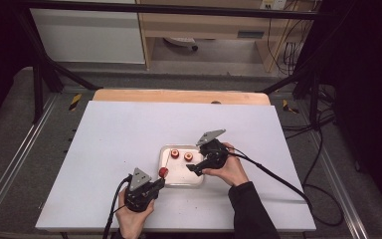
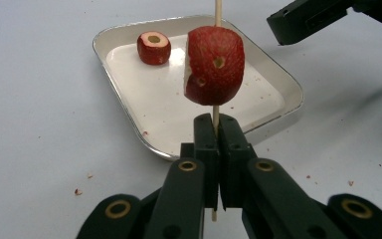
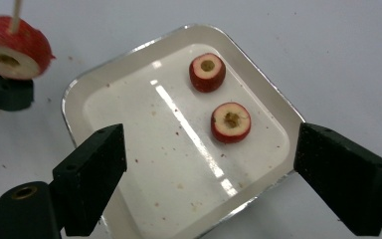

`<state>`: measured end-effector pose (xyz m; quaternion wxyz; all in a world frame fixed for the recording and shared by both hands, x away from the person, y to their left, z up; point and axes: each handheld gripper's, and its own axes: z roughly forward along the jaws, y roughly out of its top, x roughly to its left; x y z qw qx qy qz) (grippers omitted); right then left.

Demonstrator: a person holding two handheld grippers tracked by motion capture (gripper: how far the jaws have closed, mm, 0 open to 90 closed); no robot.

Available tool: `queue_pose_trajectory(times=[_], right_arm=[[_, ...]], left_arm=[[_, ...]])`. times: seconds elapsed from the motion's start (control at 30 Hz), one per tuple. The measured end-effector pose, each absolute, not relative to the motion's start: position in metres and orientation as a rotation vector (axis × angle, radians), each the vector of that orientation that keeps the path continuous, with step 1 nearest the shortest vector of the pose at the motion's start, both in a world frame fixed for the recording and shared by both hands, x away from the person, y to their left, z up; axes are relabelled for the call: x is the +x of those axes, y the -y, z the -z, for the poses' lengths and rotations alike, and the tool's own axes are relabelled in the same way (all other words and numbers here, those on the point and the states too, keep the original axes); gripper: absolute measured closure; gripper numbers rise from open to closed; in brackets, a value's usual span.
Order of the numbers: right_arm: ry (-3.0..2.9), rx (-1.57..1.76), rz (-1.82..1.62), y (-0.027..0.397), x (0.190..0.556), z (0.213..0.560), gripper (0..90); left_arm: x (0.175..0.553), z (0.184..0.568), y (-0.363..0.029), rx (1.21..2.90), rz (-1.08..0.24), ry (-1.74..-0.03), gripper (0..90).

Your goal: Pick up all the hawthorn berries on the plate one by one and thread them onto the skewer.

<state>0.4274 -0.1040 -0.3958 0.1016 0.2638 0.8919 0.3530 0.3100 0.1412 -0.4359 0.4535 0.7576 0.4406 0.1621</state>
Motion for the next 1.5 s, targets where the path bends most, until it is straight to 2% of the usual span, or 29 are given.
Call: queue_pose_trajectory(times=[0.37,0.73,1.0,1.5], right_arm=[[-2.776,0.698,-0.82,0.083,0.455,0.398,18.9],[-2.897,0.705,-0.701,0.062,0.481,0.408,43.2],[-2.92,0.764,-0.646,0.057,0.487,0.412,51.4],[-2.894,1.009,-0.632,0.055,0.49,0.415,57.6]], left_arm=[[0.311,0.437,-0.143,1.885,-0.395,-1.082,88.2],[0.311,0.438,-0.147,1.893,-0.399,-1.076,88.2],[0.311,0.439,-0.148,1.901,-0.397,-1.076,88.2],[0.311,0.439,-0.148,1.903,-0.395,-1.075,88.2]])
